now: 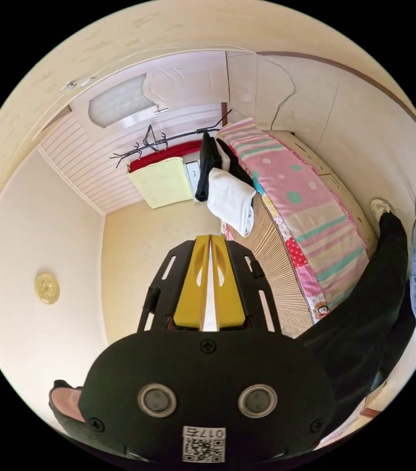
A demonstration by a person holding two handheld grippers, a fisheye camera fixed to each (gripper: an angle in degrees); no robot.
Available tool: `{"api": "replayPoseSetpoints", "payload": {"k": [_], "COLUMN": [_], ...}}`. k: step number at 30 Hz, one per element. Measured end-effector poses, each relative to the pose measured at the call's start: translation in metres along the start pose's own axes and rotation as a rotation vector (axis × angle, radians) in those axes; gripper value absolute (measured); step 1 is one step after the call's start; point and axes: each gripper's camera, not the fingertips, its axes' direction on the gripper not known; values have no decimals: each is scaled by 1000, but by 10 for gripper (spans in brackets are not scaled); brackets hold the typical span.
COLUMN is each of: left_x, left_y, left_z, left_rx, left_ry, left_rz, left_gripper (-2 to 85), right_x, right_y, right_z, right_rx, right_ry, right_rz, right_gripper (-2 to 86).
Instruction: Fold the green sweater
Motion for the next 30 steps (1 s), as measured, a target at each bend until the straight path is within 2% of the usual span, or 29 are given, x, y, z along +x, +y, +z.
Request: {"api": "replayPoseSetpoints", "payload": {"k": [2, 6, 9, 10, 12, 14, 18, 20, 21, 24, 25, 27, 28, 30], "left_x": [4, 20, 34, 36, 39, 44, 57, 67, 80, 102, 100, 68, 54, -15], "left_y": [4, 31, 25, 18, -17, -36, -64, -63, -60, -58, -57, -45, -39, -3], "left_z": [-20, -82, -81, -72, -22, 16, 93, 117, 124, 140, 139, 120, 114, 100], "left_rx": [69, 335, 391, 372, 216, 164, 33, 10, 21, -41, -41, 6, 29, 118], "left_ry": [22, 65, 65, 77, 106, 72, -90, -180, -286, -409, -396, -232, -154, 302], "left_rz": [-21, -9, 12, 17, -50, -99, -201, -206, -181, -81, -83, -200, -249, -443], "left_gripper": [-3, 9, 57, 73, 133, 154, 193, 183, 179, 154, 143, 73, 71, 66], "right_x": [8, 29, 40, 41, 39, 35, 21, 16, 13, 14, 16, 22, 27, 32], "right_y": [6, 14, 11, 8, 3, -2, -14, -19, -21, -27, -29, -32, -34, -37], "right_z": [-7, -12, -3, 2, 11, 19, 28, 26, 23, 6, -1, -11, -16, -21], "right_rx": [20, 98, 84, 59, 10, -43, -156, -206, -238, -288, -301, -329, -355, -397], "right_ry": [0, -91, -152, -153, -140, -131, -142, -131, -117, -68, -71, -104, -133, -185], "right_rz": [15, 36, 37, 33, 23, 7, -54, -78, -96, -117, -122, -125, -119, -129], "right_gripper": [3, 3, 3, 3, 3, 3, 3, 3, 3, 3, 3, 3, 3, 4]}}
